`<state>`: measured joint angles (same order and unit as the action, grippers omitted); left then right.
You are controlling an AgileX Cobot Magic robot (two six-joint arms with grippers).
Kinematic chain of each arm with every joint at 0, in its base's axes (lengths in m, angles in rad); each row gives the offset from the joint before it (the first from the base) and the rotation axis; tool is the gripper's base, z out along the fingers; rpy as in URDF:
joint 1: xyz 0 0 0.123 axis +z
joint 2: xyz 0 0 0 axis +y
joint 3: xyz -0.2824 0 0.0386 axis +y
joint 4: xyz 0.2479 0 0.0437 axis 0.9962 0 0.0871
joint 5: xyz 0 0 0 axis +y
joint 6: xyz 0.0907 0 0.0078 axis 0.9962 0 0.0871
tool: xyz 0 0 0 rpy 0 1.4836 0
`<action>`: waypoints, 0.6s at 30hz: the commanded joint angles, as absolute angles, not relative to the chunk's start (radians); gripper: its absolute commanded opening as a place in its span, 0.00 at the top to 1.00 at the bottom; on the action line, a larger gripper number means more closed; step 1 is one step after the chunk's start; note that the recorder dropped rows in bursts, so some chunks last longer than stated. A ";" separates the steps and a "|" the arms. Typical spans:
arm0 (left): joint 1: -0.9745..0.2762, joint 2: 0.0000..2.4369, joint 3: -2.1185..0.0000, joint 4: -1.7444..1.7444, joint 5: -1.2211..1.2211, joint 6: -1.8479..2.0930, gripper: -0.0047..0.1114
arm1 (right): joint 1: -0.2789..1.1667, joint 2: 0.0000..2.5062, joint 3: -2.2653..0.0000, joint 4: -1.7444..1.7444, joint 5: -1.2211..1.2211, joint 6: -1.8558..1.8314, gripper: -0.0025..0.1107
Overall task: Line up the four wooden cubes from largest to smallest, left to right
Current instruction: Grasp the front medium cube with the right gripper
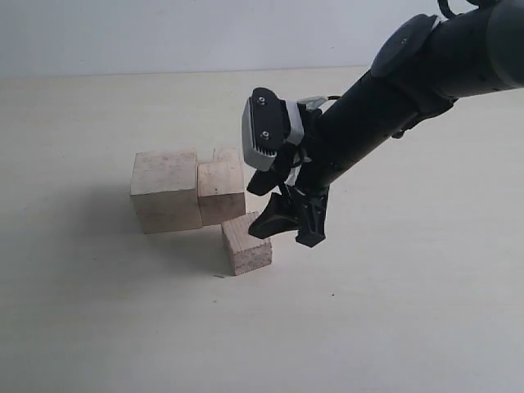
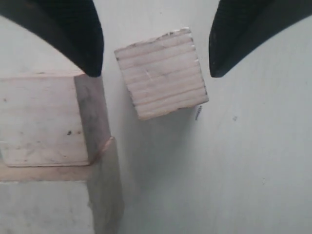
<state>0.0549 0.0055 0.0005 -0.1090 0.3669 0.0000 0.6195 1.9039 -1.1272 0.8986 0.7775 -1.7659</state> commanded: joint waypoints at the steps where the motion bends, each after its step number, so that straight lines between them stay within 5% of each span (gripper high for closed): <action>1: 0.050 0.000 0.000 -0.109 0.361 0.000 0.96 | 0.617 1.925 -1.124 0.925 0.839 -1.840 0.45; 18: 0.050 0.000 0.000 -0.109 0.361 0.000 0.96 | 0.617 1.968 -1.124 0.954 0.790 -1.940 0.34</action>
<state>0.0549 0.0055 0.0005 -0.1090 0.3669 0.0000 0.6195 1.9709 -1.1272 0.9355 0.8001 -1.9245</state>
